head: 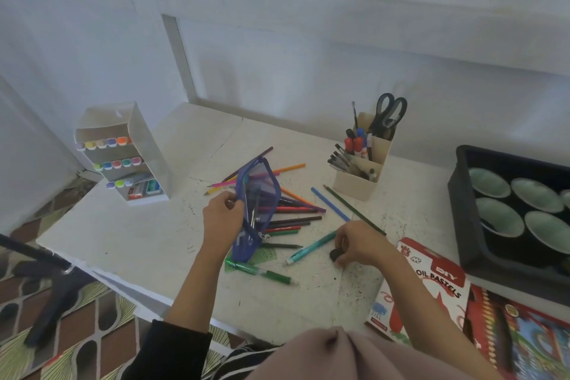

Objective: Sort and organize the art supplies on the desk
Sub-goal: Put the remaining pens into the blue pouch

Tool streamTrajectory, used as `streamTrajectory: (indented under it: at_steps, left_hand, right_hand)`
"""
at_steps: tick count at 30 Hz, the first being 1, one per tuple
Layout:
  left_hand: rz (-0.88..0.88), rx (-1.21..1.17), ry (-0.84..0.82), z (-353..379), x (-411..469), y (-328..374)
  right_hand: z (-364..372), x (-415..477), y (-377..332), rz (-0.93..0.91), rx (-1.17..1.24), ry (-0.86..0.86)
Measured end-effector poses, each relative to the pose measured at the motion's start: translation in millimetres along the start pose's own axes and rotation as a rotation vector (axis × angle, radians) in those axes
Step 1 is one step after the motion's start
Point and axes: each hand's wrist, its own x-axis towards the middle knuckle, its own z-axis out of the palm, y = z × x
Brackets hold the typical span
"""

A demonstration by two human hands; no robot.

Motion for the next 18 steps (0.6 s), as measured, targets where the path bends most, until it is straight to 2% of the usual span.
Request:
streamTrajectory:
  at_steps: [2, 4, 9, 13, 16, 18]
  left_hand:
    - [-0.004, -0.005, -0.001, -0.1, 0.4, -0.6]
    - [-0.001, -0.003, -0.002, -0.6, -0.1, -0.6]
    - [-0.002, 0.003, 0.014, -3.9, -1.5, 0.2]
    - [-0.018, -0.008, 0.044, -7.5, 0.2, -1.7]
    - [-0.022, -0.005, 0.06, -10.2, -0.3, -2.7]
    - [-0.031, -0.007, 0.064, -11.4, -0.2, -4.4]
  right_hand:
    - [-8.0, -1.5, -4.7, -0.05, 0.026, 0.001]
    - [-19.7, -4.9, -16.7, -0.127, 0.167, 0.031]
    - [-40.1, 0.4, -71.2, -0.333, 0.367, 0.241]
    - [-38.4, 8.8, -103.2, -0.398, 0.466, 0.333]
    - [-33.0, 16.4, -94.1, -0.35, 0.386, 0.348]
    - [-26.9, 21.1, -76.7, -0.288, 0.245, 0.249]
